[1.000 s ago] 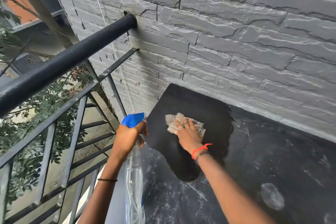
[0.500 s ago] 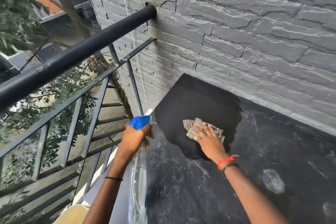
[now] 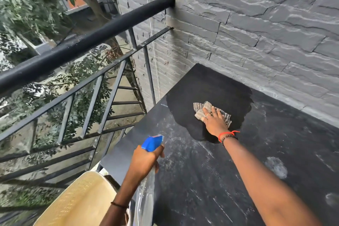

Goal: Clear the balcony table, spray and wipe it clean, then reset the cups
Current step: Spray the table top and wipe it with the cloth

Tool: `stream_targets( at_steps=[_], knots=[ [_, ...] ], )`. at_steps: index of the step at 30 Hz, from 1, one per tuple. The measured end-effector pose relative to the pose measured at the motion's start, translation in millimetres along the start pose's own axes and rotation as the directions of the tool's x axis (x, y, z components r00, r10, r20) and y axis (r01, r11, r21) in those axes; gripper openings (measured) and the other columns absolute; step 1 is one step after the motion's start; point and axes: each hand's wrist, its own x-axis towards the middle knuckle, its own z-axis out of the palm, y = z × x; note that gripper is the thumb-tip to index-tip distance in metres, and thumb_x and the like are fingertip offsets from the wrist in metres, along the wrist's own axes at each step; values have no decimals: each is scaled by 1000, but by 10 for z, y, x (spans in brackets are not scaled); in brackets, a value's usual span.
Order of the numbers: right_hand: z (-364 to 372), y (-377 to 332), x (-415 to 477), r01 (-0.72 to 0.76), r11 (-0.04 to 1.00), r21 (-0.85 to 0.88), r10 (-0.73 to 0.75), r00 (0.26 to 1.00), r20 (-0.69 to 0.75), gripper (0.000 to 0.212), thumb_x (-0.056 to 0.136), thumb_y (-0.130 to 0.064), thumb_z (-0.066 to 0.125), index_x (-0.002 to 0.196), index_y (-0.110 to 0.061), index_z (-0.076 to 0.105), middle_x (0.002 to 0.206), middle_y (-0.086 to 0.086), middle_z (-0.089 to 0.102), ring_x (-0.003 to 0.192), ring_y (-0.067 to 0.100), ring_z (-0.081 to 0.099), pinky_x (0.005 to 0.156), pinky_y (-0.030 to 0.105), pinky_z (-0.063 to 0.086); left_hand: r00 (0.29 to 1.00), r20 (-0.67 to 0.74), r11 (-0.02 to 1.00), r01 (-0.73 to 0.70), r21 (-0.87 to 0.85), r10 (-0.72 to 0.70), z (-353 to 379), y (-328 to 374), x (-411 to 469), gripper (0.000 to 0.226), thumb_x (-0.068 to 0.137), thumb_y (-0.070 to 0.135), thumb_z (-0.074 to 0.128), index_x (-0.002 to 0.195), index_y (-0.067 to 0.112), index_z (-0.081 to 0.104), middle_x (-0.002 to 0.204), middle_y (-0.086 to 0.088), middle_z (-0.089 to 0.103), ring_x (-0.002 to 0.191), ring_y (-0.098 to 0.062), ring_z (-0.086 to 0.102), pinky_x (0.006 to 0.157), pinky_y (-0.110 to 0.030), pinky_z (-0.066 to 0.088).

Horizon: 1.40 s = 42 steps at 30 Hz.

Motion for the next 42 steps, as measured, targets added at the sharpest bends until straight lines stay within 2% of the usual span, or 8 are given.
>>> stream_targets(
  at_steps=[5, 9, 12, 15, 26, 31, 35, 42],
  knots=[
    [-140, -44, -93, -11, 1000, 17, 11, 1000, -13, 55, 95, -27, 22, 150, -26, 17, 159, 8, 3, 144, 39, -3, 117, 50, 6, 997, 55, 996, 57, 72, -61, 106, -117, -197, 37, 69, 40, 57, 79, 4, 62, 66, -24, 66, 40, -22, 52, 55, -31, 39],
    [-189, -58, -147, -4, 999, 33, 4, 1000, 12, 57, 94, -28, 22, 150, -29, 13, 160, 5, -1, 145, 36, -6, 118, 50, 6, 993, 87, 995, 67, 80, -74, 188, -183, -289, 43, 72, 39, 61, 90, -1, 62, 69, -15, 64, 42, -18, 48, 49, -25, 36],
    [-220, -76, -200, -3, 998, 66, 3, 1000, 1, 58, 95, -25, 24, 151, -28, 9, 160, 6, -2, 145, 35, -7, 117, 50, 6, 993, 83, 990, 79, 121, -89, 154, -266, -318, 32, 85, 29, 64, 82, -3, 60, 72, -22, 65, 38, -15, 49, 45, -19, 36],
    [-310, -131, -353, 14, 995, 99, -10, 999, -44, 57, 96, -16, 26, 151, -21, 13, 159, 8, -1, 145, 36, -8, 118, 49, 1, 992, 69, 986, 95, 140, -105, 3, -306, -331, 31, 86, 29, 64, 68, 4, 58, 59, -18, 62, 35, -16, 50, 43, -16, 36],
    [-401, -341, -510, -74, 980, 185, 85, 995, -50, 57, 101, -23, 28, 151, -26, 3, 158, 13, -7, 145, 34, -5, 118, 45, 3, 990, -101, 995, 100, 25, -97, -765, -473, -336, 29, 78, 33, 64, 57, 12, 59, 66, -34, 60, 43, -27, 51, 55, -31, 37],
    [-324, -364, -480, -67, 988, 141, 77, 995, -66, 60, 98, -17, 28, 151, -26, 1, 158, 14, -8, 145, 34, -8, 119, 46, 3, 983, -182, 999, 2, -42, -9, -807, -463, -289, 24, 92, 16, 61, 68, 15, 58, 51, -6, 58, 36, -23, 46, 51, -30, 35],
    [-296, -393, -542, -70, 987, 145, 79, 995, -58, 60, 98, -16, 26, 151, -28, 1, 158, 12, -9, 145, 32, -9, 119, 45, 2, 991, -122, 999, -49, -9, 48, -673, -255, -150, 24, 92, 16, 59, 69, 14, 54, 52, -3, 57, 31, -19, 47, 43, -25, 34],
    [-344, -401, -606, -44, 990, 137, 50, 998, -44, 62, 97, -12, 26, 151, -28, 0, 158, 14, -9, 145, 33, -8, 119, 46, 4, 996, 81, 999, -40, -1, 40, -397, -108, -253, 14, 72, 36, 60, 70, 23, 57, 62, -27, 60, 34, -25, 48, 47, -26, 37]
  ],
)
